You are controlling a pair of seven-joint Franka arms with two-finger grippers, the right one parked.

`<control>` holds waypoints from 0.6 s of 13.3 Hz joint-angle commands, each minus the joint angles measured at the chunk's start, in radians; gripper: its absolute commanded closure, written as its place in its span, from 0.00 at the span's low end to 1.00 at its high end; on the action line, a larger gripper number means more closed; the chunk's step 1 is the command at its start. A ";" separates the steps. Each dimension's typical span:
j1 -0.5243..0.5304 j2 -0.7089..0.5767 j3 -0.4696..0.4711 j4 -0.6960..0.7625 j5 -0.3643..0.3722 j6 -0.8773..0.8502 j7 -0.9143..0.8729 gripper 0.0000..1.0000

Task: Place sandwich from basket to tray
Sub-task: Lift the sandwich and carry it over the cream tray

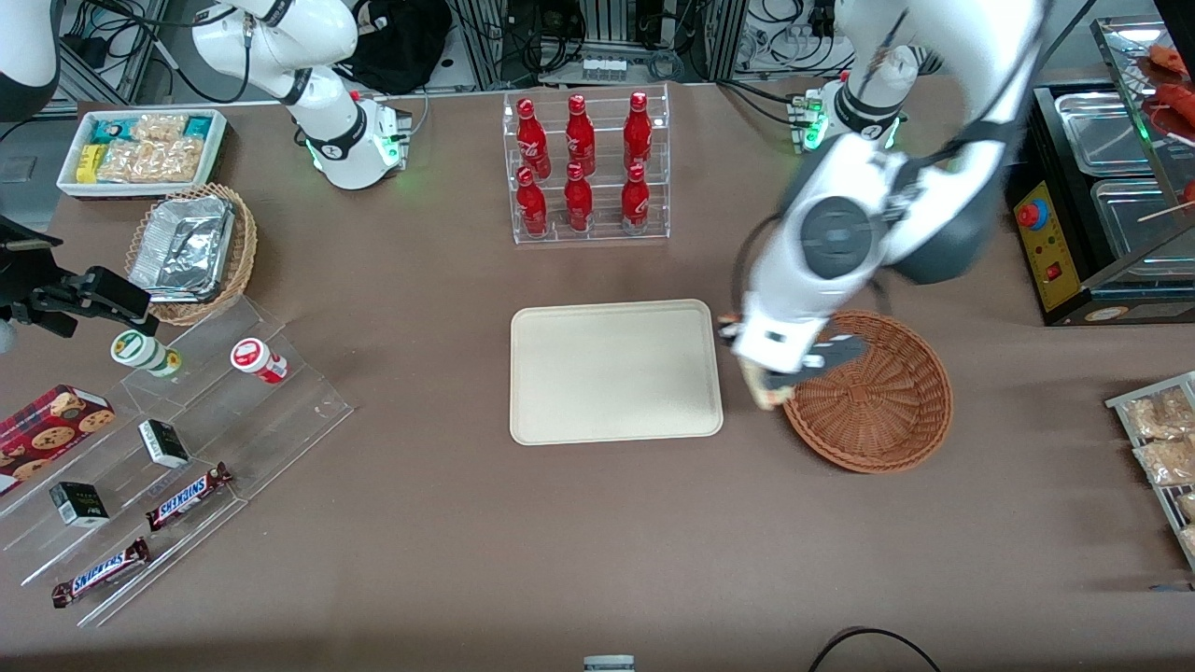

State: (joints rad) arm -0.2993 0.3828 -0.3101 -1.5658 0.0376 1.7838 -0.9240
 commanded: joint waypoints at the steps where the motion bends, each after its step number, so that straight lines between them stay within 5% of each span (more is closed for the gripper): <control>1: -0.113 0.125 0.011 0.075 -0.001 0.113 -0.022 0.88; 8: -0.248 0.332 0.019 0.079 0.106 0.347 -0.075 0.88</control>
State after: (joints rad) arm -0.5290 0.6625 -0.3052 -1.5302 0.1024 2.1005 -0.9752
